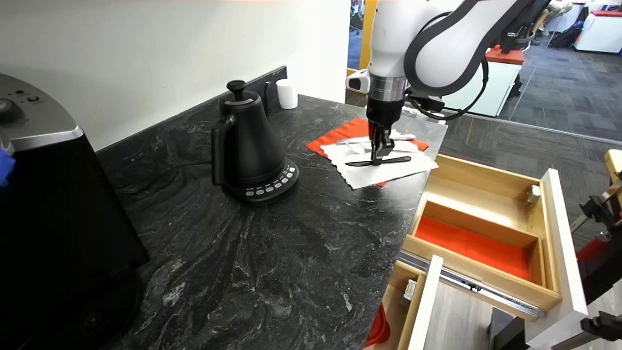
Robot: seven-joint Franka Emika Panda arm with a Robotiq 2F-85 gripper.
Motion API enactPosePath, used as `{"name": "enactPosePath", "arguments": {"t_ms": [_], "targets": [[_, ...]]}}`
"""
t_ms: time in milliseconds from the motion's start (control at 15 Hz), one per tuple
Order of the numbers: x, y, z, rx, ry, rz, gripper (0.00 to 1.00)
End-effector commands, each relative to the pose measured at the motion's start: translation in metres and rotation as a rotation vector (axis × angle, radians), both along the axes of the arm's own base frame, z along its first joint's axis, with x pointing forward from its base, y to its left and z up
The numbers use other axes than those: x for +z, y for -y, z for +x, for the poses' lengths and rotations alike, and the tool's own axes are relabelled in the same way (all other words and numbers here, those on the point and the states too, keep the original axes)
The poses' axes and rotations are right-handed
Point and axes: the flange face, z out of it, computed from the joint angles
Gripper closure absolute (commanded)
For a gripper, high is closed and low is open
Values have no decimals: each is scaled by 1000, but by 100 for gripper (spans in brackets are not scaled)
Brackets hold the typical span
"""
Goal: Move the cutlery from the counter to the tray in the drawer
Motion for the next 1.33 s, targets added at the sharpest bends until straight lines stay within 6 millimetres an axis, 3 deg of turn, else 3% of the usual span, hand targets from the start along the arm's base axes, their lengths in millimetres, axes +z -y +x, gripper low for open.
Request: {"name": "enactPosePath", "arguments": {"t_ms": [0,400,467,600,1067,1133,1200,1267], "targets": [[12,3,-11,-10,22,-5,99],[15,4,-11,-13,29,-4,96],[15,4,-11,-15,28,-4,70],[14,3,-11,-15,28,-4,67],[9,4,-11,-15,16,-3,23],[8,4,-11,-14,16,-3,51],[8,4,-11,-13,14,-2,62],[7,4,-12,-13,13,-1,63]]}}
